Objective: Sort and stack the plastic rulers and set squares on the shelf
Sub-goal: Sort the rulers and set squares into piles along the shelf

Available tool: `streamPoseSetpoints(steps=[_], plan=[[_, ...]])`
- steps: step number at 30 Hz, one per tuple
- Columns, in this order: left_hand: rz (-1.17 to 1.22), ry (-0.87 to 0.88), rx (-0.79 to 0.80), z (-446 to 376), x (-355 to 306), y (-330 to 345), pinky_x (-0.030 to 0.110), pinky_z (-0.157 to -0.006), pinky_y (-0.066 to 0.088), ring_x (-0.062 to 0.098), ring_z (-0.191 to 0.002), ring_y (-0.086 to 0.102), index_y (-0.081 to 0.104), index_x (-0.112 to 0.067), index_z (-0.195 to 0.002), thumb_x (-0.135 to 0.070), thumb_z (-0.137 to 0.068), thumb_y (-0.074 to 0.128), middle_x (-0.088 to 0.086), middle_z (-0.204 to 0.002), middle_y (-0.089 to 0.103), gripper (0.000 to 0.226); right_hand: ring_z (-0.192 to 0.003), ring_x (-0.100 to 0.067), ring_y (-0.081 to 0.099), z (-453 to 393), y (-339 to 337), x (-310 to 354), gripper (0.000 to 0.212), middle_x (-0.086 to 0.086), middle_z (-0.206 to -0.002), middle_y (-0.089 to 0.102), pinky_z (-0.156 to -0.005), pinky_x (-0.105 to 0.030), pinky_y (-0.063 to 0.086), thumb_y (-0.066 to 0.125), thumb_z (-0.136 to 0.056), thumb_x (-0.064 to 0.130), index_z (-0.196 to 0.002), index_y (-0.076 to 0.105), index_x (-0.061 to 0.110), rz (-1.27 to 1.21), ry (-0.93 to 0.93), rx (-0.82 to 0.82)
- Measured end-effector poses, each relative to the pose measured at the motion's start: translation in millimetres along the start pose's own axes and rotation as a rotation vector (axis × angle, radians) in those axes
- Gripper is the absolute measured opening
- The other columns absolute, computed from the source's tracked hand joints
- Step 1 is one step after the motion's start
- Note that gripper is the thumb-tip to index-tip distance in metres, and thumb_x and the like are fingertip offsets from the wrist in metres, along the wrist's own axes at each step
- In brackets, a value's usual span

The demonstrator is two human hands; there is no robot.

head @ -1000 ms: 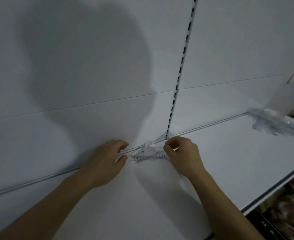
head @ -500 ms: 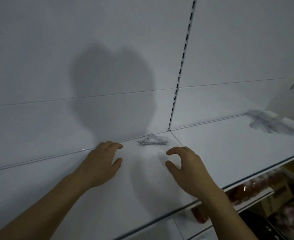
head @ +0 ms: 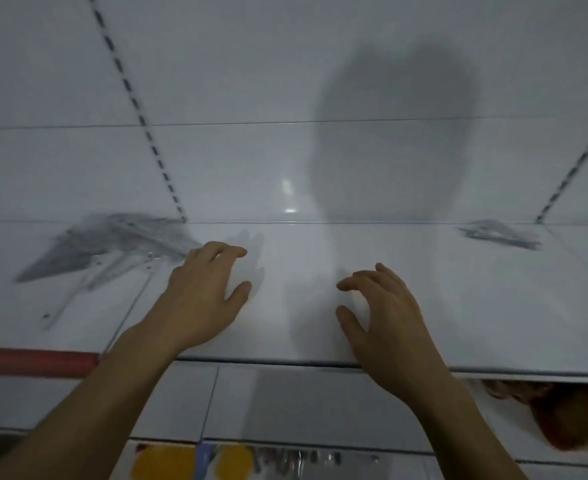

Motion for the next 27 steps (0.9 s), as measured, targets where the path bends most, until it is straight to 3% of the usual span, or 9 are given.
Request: streamPoseSetpoints(steps=[4, 7, 15, 19, 27], plan=[[-0.009, -0.144, -0.082, 46, 86, -46, 0.049, -0.107, 0.039, 0.023, -0.131, 0.041, 0.043, -0.026, -0.144, -0.041, -0.095, 0.057, -0.001, -0.145, 0.042, 0.053, -0.131, -0.009, 0.04, -15, 55, 97, 0.031, 0.013, -0.132, 0.053, -0.112, -0.036, 0.035, 0.057, -0.096, 0.034, -0.127, 0.058, 0.032, -0.099, -0.193, 0.062], [-0.004, -0.217, -0.125, 75, 146, -69, 0.048, -0.108, 0.038, 0.022, -0.133, 0.039, 0.042, -0.028, -0.144, -0.041, -0.095, 0.057, -0.002, -0.145, 0.042, 0.053, -0.13, -0.008, 0.038, -20, 101, 161, 0.032, 0.014, -0.134, 0.048, -0.11, -0.035, 0.035, 0.055, -0.096, 0.035, -0.129, 0.055, 0.035, -0.139, -0.286, 0.126], [0.058, -0.273, -0.139, 96, 300, -112, 0.045, -0.106, 0.039, 0.018, -0.131, 0.038, 0.039, -0.031, -0.145, -0.042, -0.096, 0.054, -0.007, -0.144, 0.04, 0.053, -0.131, -0.009, 0.035, -55, 205, 285, 0.037, 0.015, -0.138, 0.044, -0.112, -0.039, 0.036, 0.056, -0.097, 0.038, -0.134, 0.05, 0.036, -0.026, -0.264, 0.207], [0.097, -0.262, -0.092, 86, 354, -109, 0.044, -0.106, 0.038, 0.018, -0.132, 0.037, 0.037, -0.029, -0.146, -0.042, -0.097, 0.053, -0.006, -0.146, 0.04, 0.054, -0.133, -0.014, 0.036, -72, 241, 310, 0.041, 0.01, -0.141, 0.042, -0.112, -0.041, 0.036, 0.053, -0.099, 0.04, -0.139, 0.048, 0.033, 0.087, -0.203, 0.22], [0.143, -0.189, 0.023, 18, 373, -92, 0.037, -0.096, 0.046, 0.02, -0.119, 0.051, 0.044, -0.022, -0.143, -0.056, -0.094, 0.054, 0.001, -0.134, 0.049, 0.061, -0.132, -0.022, 0.039, -99, 259, 317, 0.041, 0.005, -0.14, 0.047, -0.108, -0.043, 0.04, 0.053, -0.099, 0.044, -0.138, 0.053, 0.031, 0.175, -0.054, 0.171]])
Point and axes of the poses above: each hand's wrist, its own z-axis away from the middle knuckle, its own y-axis out of the palm, x = y × z, the point moved 10 cm from there along -z, towards the middle knuckle
